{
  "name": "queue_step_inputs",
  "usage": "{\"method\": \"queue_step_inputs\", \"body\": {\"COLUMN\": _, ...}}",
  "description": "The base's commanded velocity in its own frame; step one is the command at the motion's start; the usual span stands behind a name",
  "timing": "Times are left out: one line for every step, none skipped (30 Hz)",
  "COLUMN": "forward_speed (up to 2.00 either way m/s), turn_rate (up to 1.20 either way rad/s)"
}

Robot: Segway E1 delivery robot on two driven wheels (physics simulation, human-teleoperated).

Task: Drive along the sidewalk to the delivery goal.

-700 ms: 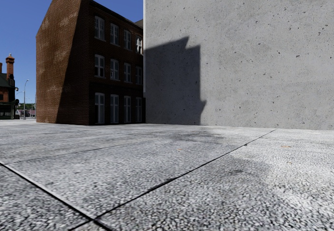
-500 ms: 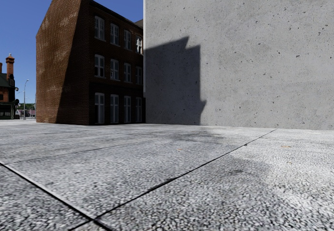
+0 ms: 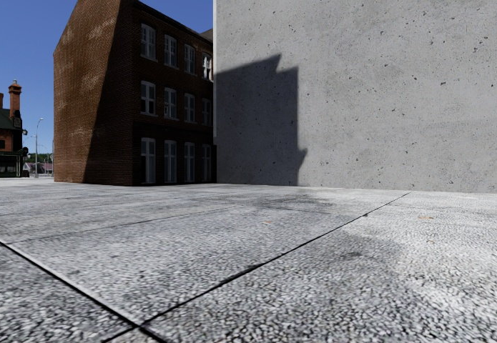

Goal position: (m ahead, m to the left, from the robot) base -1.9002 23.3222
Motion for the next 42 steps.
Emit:
{"method": "queue_step_inputs", "body": {"forward_speed": 0.0, "turn_rate": 0.0}}
{"method": "queue_step_inputs", "body": {"forward_speed": 0.0, "turn_rate": 0.0}}
{"method": "queue_step_inputs", "body": {"forward_speed": 0.0, "turn_rate": 0.0}}
{"method": "queue_step_inputs", "body": {"forward_speed": 0.0, "turn_rate": 0.0}}
{"method": "queue_step_inputs", "body": {"forward_speed": 0.0, "turn_rate": 0.0}}
{"method": "queue_step_inputs", "body": {"forward_speed": 0.0, "turn_rate": 0.0}}
{"method": "queue_step_inputs", "body": {"forward_speed": 0.0, "turn_rate": 0.0}}
{"method": "queue_step_inputs", "body": {"forward_speed": 0.0, "turn_rate": 0.0}}
{"method": "queue_step_inputs", "body": {"forward_speed": 0.0, "turn_rate": 0.0}}
{"method": "queue_step_inputs", "body": {"forward_speed": 0.21, "turn_rate": 0.0}}
{"method": "queue_step_inputs", "body": {"forward_speed": 0.4, "turn_rate": 0.0}}
{"method": "queue_step_inputs", "body": {"forward_speed": 0.4, "turn_rate": 0.0}}
{"method": "queue_step_inputs", "body": {"forward_speed": 0.44, "turn_rate": 0.0}}
{"method": "queue_step_inputs", "body": {"forward_speed": 0.46, "turn_rate": 0.06}}
{"method": "queue_step_inputs", "body": {"forward_speed": 0.48, "turn_rate": 0.08}}
{"method": "queue_step_inputs", "body": {"forward_speed": 0.62, "turn_rate": 0.09}}
{"method": "queue_step_inputs", "body": {"forward_speed": 0.62, "turn_rate": 0.09}}
{"method": "queue_step_inputs", "body": {"forward_speed": 0.69, "turn_rate": 0.09}}
{"method": "queue_step_inputs", "body": {"forward_speed": 0.71, "turn_rate": 0.1}}
{"method": "queue_step_inputs", "body": {"forward_speed": 0.71, "turn_rate": 0.12}}
{"method": "queue_step_inputs", "body": {"forward_speed": 0.71, "turn_rate": 0.12}}
{"method": "queue_step_inputs", "body": {"forward_speed": 0.71, "turn_rate": 0.15}}
{"method": "queue_step_inputs", "body": {"forward_speed": 0.71, "turn_rate": 0.17}}
{"method": "queue_step_inputs", "body": {"forward_speed": 0.72, "turn_rate": 0.17}}
{"method": "queue_step_inputs", "body": {"forward_speed": 0.72, "turn_rate": 0.17}}
{"method": "queue_step_inputs", "body": {"forward_speed": 0.74, "turn_rate": 0.17}}
{"method": "queue_step_inputs", "body": {"forward_speed": 0.75, "turn_rate": 0.17}}
{"method": "queue_step_inputs", "body": {"forward_speed": 0.79, "turn_rate": 0.17}}
{"method": "queue_step_inputs", "body": {"forward_speed": 0.79, "turn_rate": 0.17}}
{"method": "queue_step_inputs", "body": {"forward_speed": 0.81, "turn_rate": 0.17}}
{"method": "queue_step_inputs", "body": {"forward_speed": 0.85, "turn_rate": 0.17}}
{"method": "queue_step_inputs", "body": {"forward_speed": 0.87, "turn_rate": 0.17}}
{"method": "queue_step_inputs", "body": {"forward_speed": 0.87, "turn_rate": 0.17}}
{"method": "queue_step_inputs", "body": {"forward_speed": 0.9, "turn_rate": 0.17}}
{"method": "queue_step_inputs", "body": {"forward_speed": 0.9, "turn_rate": 0.22}}
{"method": "queue_step_inputs", "body": {"forward_speed": 0.91, "turn_rate": 0.27}}
{"method": "queue_step_inputs", "body": {"forward_speed": 0.91, "turn_rate": 0.27}}
{"method": "queue_step_inputs", "body": {"forward_speed": 0.91, "turn_rate": 0.35}}
{"method": "queue_step_inputs", "body": {"forward_speed": 0.91, "turn_rate": 0.38}}
{"method": "queue_step_inputs", "body": {"forward_speed": 0.91, "turn_rate": 0.39}}
{"method": "queue_step_inputs", "body": {"forward_speed": 0.91, "turn_rate": 0.39}}
{"method": "queue_step_inputs", "body": {"forward_speed": 0.91, "turn_rate": 0.39}}
